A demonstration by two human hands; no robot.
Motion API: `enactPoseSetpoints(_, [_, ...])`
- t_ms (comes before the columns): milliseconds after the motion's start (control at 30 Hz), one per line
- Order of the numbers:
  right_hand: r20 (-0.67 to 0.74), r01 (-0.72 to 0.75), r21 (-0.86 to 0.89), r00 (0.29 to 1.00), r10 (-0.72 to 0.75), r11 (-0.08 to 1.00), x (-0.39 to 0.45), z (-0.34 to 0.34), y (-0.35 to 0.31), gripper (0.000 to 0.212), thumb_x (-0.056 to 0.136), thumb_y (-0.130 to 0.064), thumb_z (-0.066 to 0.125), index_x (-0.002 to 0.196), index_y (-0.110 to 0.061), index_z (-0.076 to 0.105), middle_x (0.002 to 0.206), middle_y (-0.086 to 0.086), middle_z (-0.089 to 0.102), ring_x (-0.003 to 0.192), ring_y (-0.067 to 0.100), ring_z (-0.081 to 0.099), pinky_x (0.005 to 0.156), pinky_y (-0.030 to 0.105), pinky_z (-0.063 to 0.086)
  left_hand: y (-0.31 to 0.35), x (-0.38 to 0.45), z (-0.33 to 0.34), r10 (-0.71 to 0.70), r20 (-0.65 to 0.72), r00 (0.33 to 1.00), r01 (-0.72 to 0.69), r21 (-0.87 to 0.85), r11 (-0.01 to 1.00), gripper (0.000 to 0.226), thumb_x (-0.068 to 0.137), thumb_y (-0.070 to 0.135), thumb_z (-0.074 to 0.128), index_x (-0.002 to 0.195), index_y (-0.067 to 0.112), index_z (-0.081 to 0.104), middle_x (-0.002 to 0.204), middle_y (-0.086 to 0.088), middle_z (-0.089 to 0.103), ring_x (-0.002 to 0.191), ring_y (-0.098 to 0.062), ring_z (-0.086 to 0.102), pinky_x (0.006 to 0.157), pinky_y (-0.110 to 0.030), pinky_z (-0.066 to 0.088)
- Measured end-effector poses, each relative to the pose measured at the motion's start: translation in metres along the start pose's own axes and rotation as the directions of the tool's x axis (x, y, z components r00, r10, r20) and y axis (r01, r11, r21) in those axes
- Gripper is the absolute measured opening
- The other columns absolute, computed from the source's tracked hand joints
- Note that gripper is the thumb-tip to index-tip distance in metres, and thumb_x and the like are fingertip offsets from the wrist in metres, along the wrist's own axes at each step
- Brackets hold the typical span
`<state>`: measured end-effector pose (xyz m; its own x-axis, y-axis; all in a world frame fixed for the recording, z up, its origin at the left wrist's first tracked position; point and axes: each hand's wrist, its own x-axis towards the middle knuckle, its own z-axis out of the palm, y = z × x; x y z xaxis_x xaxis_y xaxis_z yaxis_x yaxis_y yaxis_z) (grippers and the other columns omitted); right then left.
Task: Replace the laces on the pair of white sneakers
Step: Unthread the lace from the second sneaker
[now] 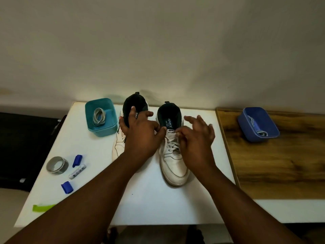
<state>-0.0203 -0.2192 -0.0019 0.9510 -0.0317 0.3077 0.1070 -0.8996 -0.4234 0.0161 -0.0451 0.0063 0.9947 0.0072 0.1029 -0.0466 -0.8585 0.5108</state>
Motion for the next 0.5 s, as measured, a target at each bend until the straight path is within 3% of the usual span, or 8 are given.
enactPoseSetpoints(100, [-0.265,-0.302,0.304,0.884,0.385,0.903,0.014,-0.017,0.020,0.018,0.100,-0.018,0.053,0.097,-0.030,0.066,0.126,0.003,0.058,0.111,0.020,0.057,0.104,0.059,0.043,0.002,0.001,0.000,-0.016,-0.003,1.000,0.016,-0.004,1.000,0.029,0.091,0.052,0.063,0.085,0.029,0.079,0.145,0.009,0.050,0.156,-0.029,0.006,0.120,-0.062,-0.008])
enactPoseSetpoints(167, [-0.180,-0.533,0.486,0.714,0.676,0.692,0.018,-0.025,0.028,0.019,0.101,-0.024,0.052,0.094,-0.038,0.062,0.127,0.002,0.057,0.104,0.020,0.058,0.101,0.057,0.046,0.003,0.000,0.001,-0.011,-0.014,1.000,0.011,-0.017,1.000,0.028,0.091,0.051,0.063,0.085,0.029,0.079,0.145,0.009,0.051,0.155,-0.029,0.007,0.120,-0.061,-0.009])
enactPoseSetpoints(200, [-0.140,-0.593,0.461,0.687,0.713,0.661,0.017,-0.024,0.029,0.017,0.101,-0.025,0.053,0.096,-0.039,0.062,0.131,0.002,0.054,0.108,0.024,0.058,0.103,0.057,0.045,0.002,-0.001,0.001,-0.009,-0.017,1.000,0.008,-0.022,1.000,0.028,0.091,0.052,0.063,0.085,0.030,0.079,0.145,0.009,0.051,0.155,-0.028,0.007,0.120,-0.061,-0.009])
enactPoseSetpoints(267, [-0.137,-0.541,0.302,0.790,0.598,0.785,0.009,-0.018,0.022,0.022,0.098,-0.024,0.058,0.114,-0.039,0.062,0.142,0.004,0.045,0.125,0.032,0.052,0.110,0.056,0.039,0.001,-0.001,0.002,-0.009,-0.020,1.000,0.008,-0.029,1.000,0.028,0.091,0.053,0.063,0.085,0.030,0.079,0.145,0.009,0.051,0.155,-0.028,0.008,0.121,-0.060,-0.010])
enactPoseSetpoints(333, [-0.121,-0.252,0.157,0.955,0.271,0.955,0.003,-0.013,0.008,0.042,0.096,-0.024,0.063,0.135,-0.035,0.058,0.154,0.007,0.036,0.143,0.034,0.035,0.117,0.054,0.028,0.001,-0.001,0.002,-0.012,-0.019,1.000,0.012,-0.032,0.999,0.028,0.091,0.054,0.063,0.085,0.031,0.078,0.144,0.009,0.051,0.155,-0.028,0.009,0.121,-0.060,-0.010])
enactPoseSetpoints(367, [-0.067,-0.117,0.086,0.990,0.123,0.989,0.003,-0.010,0.000,0.043,0.096,-0.026,0.064,0.138,-0.036,0.058,0.158,0.006,0.033,0.150,0.033,0.025,0.120,0.053,0.021,0.001,-0.001,0.002,-0.012,-0.018,1.000,0.011,-0.032,0.999,0.028,0.091,0.054,0.063,0.085,0.031,0.078,0.144,0.009,0.051,0.155,-0.028,0.009,0.121,-0.059,-0.010])
enactPoseSetpoints(433, [0.080,0.026,-0.049,0.997,-0.022,0.998,0.001,-0.002,-0.009,0.031,0.096,-0.027,0.065,0.126,-0.037,0.067,0.161,0.003,0.035,0.156,0.032,0.013,0.123,0.054,0.008,0.001,-0.001,0.002,-0.011,-0.020,1.000,0.010,-0.032,0.999,0.028,0.091,0.054,0.062,0.086,0.032,0.078,0.144,0.010,0.051,0.155,-0.027,0.009,0.121,-0.059,-0.010])
enactPoseSetpoints(500, [0.144,0.026,-0.079,0.990,-0.015,0.997,-0.001,0.003,-0.009,0.017,0.097,-0.026,0.064,0.110,-0.034,0.072,0.158,0.001,0.042,0.156,0.032,0.015,0.124,0.055,0.004,-0.001,-0.001,0.002,-0.010,-0.015,1.000,0.009,-0.041,0.999,0.028,0.091,0.055,0.062,0.085,0.032,0.077,0.144,0.010,0.051,0.155,-0.026,0.010,0.121,-0.058,-0.010])
